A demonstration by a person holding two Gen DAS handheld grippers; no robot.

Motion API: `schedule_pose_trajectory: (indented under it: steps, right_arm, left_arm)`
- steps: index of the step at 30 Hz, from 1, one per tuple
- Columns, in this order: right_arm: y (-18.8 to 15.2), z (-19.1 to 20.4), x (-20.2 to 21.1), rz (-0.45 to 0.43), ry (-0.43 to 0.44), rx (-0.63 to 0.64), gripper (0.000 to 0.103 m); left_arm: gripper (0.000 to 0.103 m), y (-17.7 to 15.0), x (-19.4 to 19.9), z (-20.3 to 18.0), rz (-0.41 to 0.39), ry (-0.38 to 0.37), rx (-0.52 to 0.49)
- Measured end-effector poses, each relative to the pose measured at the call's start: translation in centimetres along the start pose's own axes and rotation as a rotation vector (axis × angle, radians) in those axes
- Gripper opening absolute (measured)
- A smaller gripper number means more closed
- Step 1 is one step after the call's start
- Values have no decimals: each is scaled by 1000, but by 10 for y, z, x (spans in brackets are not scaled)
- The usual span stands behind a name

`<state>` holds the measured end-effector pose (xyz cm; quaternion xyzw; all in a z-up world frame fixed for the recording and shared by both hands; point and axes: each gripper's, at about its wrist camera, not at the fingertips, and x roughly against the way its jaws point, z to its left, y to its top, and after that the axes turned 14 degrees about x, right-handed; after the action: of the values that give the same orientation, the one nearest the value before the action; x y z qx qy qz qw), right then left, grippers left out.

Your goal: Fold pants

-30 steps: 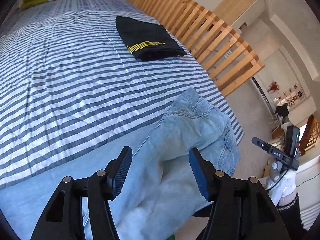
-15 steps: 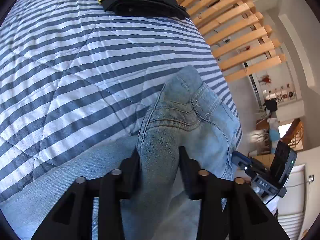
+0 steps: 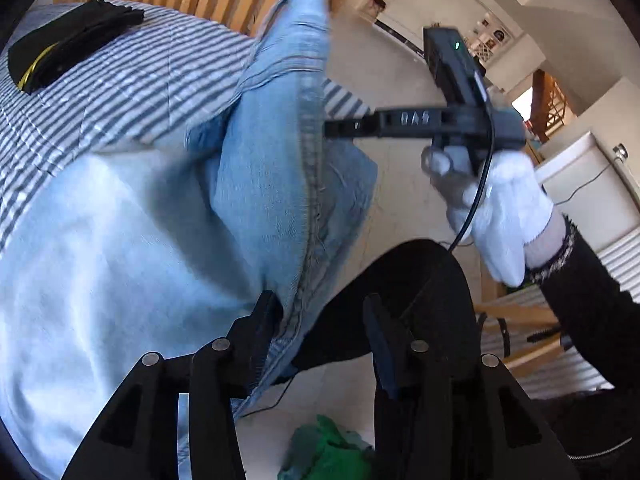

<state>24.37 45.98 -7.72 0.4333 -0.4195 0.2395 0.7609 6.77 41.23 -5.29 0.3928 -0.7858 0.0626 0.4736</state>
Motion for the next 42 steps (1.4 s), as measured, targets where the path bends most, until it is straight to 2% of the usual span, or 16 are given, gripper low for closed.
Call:
schedule_pose_trajectory:
  steps: [3, 6, 11, 14, 16, 21, 25, 27, 30, 31, 33, 34, 36, 38, 40, 42]
  right_arm:
    - [-2, -8, 23, -43, 5, -25, 26]
    - [-1, -17, 50, -95, 2, -51, 30]
    - [-7, -48, 80, -152, 28, -134, 37]
    - [-16, -80, 89, -184, 111, -266, 37]
    - [-15, -89, 89, -188, 111, -290, 37]
    - [3, -77, 54, -90, 86, -207, 37]
    - [26, -67, 16, -44, 63, -151, 39]
    - [39, -66, -2, -33, 45, -129, 46]
    - [47, -65, -22, -10, 52, -141, 47]
    - [46, -63, -25, -12, 51, -146, 45]
    - [45, -53, -23, -18, 22, -122, 17]
    - [44, -46, -17, -31, 3, -105, 12]
    - [47, -30, 9, -95, -24, -48, 8]
    - [53, -24, 46, -208, -36, -33, 5]
    - [59, -25, 69, -275, -139, -14, 5]
    - [62, -28, 60, -231, -171, 8, 5]
  left_arm:
    - [49, -15, 7, 6, 5, -29, 40]
    - [49, -26, 32, 18, -41, -6, 73]
    - [49, -28, 66, 54, -134, 141, 103]
    - [49, -21, 72, 80, -141, 163, 163]
    - [49, -15, 70, 90, -151, 188, 179]
    - [49, -3, 85, 114, -195, 175, 254]
    - [51, -2, 101, 136, -238, 205, 307]
    - [51, -6, 104, 153, -238, 203, 347]
    - [51, -17, 99, 177, -226, 228, 396]
    - [51, -22, 96, 184, -220, 232, 410]
    - [51, -29, 93, 194, -211, 230, 430]
    - [51, -30, 93, 197, -211, 228, 436]
    - [51, -32, 96, 198, -219, 224, 435]
    - [51, -36, 105, 194, -238, 217, 428]
    - [51, -44, 117, 186, -258, 215, 418]
    - [51, -59, 129, 179, -273, 207, 408]
